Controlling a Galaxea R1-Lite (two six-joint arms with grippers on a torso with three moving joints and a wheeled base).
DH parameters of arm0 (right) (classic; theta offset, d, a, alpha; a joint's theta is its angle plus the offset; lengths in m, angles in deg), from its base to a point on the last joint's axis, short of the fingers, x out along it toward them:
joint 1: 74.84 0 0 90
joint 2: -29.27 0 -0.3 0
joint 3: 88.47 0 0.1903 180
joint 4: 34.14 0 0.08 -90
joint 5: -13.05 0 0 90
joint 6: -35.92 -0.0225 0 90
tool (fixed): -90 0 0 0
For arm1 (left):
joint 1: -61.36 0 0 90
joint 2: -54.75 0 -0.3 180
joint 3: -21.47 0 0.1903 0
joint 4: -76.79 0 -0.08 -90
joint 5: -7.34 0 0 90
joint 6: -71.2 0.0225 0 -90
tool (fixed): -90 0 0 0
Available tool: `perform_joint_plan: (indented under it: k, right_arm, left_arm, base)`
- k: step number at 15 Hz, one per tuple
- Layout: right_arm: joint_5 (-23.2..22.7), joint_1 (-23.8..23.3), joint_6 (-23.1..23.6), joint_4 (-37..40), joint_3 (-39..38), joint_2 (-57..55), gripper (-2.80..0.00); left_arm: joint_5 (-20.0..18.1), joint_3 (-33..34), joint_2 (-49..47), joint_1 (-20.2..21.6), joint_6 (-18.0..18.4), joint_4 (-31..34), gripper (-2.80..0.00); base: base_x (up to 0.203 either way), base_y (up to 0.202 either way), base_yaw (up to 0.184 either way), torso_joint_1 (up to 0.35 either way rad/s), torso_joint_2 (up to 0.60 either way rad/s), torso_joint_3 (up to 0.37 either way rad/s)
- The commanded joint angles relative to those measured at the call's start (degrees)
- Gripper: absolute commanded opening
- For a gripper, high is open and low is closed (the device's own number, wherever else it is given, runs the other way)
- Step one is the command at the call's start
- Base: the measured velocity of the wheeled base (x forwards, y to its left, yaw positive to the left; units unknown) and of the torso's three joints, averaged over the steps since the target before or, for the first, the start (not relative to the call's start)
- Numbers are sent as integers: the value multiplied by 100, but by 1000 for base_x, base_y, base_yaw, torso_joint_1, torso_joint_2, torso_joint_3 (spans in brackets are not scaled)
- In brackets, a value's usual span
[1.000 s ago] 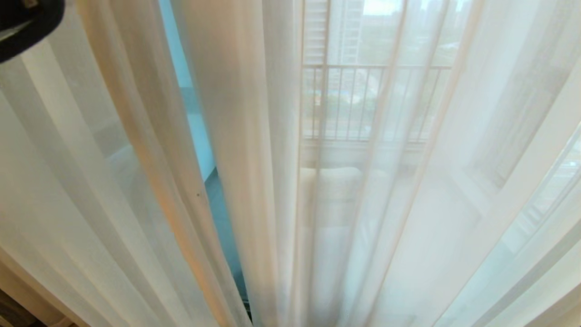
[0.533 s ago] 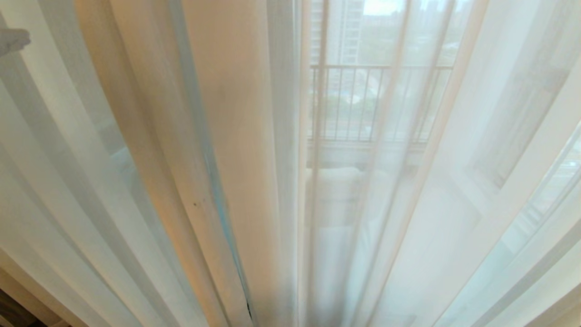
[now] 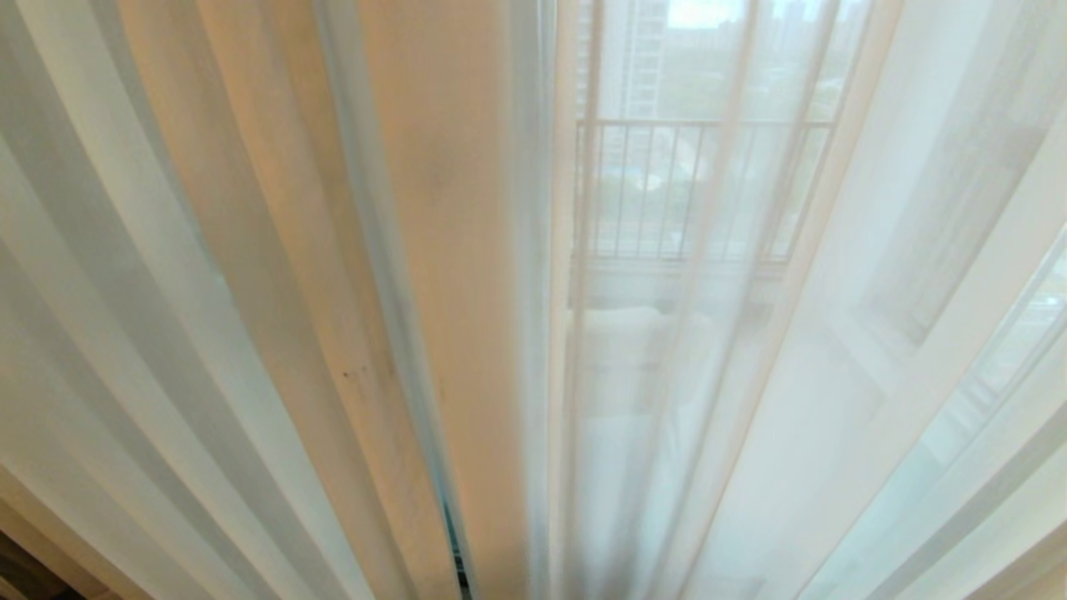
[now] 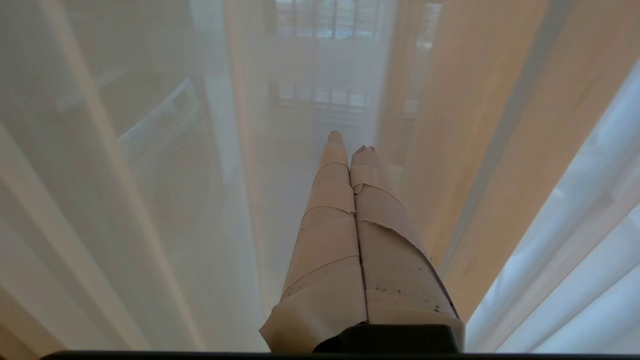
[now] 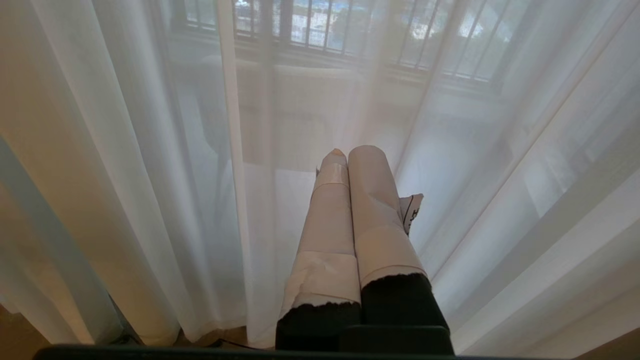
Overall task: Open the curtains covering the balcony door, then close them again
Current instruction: Close the outer curtains on both sides
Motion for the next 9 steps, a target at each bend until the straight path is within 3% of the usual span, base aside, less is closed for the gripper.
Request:
perform_joint_plan:
  k: [1,4,9]
  right_arm:
    - [-6,1,5,0,-1,-7,-280]
    - [-6,1,5,0,-1,-7,-280]
    - [-6,1,5,0,-1,-7,-280]
  left_arm:
    - [-395,447,558,617,-13,-7,-280]
    - [-1065,1037,1228,1346,-32,-5,-280]
    - [-1515,2279,2121,1753,-54,-22,-280]
  base:
    - [0,0,0,0,0,0]
    - [0,0,0,0,0,0]
    - [0,0,0,0,0,0]
